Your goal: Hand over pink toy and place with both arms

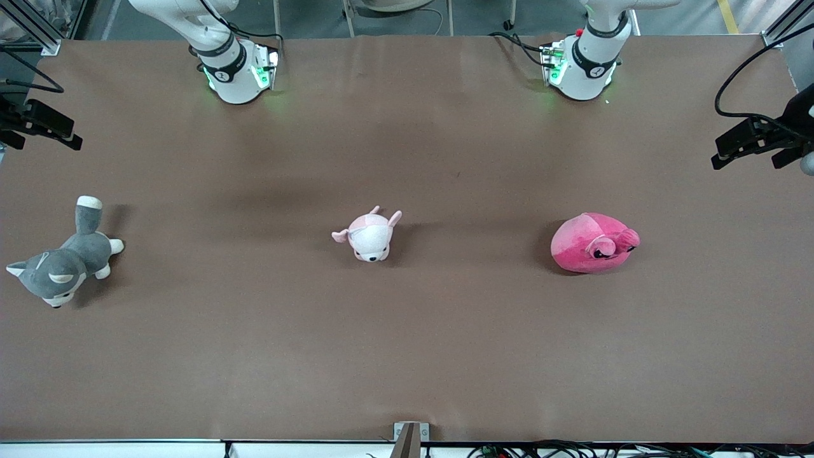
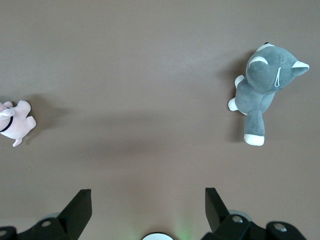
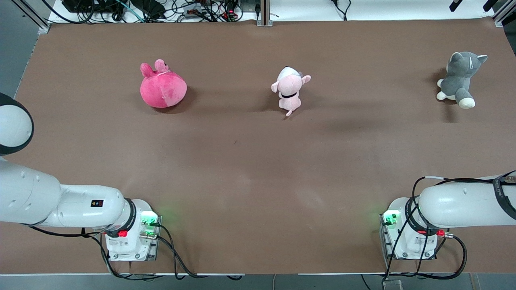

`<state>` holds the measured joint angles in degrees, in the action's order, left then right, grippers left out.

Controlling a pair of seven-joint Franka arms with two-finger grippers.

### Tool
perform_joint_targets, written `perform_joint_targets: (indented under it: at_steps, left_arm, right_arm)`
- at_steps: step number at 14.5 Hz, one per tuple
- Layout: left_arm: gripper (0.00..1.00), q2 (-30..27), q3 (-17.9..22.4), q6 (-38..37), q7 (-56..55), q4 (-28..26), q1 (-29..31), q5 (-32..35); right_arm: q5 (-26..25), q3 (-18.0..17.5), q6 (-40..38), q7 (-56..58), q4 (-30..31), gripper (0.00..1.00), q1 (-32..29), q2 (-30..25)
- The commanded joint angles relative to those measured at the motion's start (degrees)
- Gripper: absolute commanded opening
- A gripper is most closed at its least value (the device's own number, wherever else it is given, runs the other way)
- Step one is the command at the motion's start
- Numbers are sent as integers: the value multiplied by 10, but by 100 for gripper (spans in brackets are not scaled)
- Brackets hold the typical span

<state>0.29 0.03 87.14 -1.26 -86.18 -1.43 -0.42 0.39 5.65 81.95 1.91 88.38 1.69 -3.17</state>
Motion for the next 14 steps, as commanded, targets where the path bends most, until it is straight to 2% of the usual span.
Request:
perform_joint_targets:
  at_steps: [1, 11, 14]
  left_arm:
    - [100, -6, 1, -3, 19, 0, 4, -11]
    - [100, 1, 1, -3, 5, -11, 6, -11]
    - [100, 35, 1, 2, 3, -28, 11, -13]
  right_arm:
    - [3, -5, 4, 9, 16, 100, -7, -15]
    - [-3, -6, 1, 8, 3, 100, -6, -13]
    - [-6, -7, 3, 6, 1, 100, -6, -11]
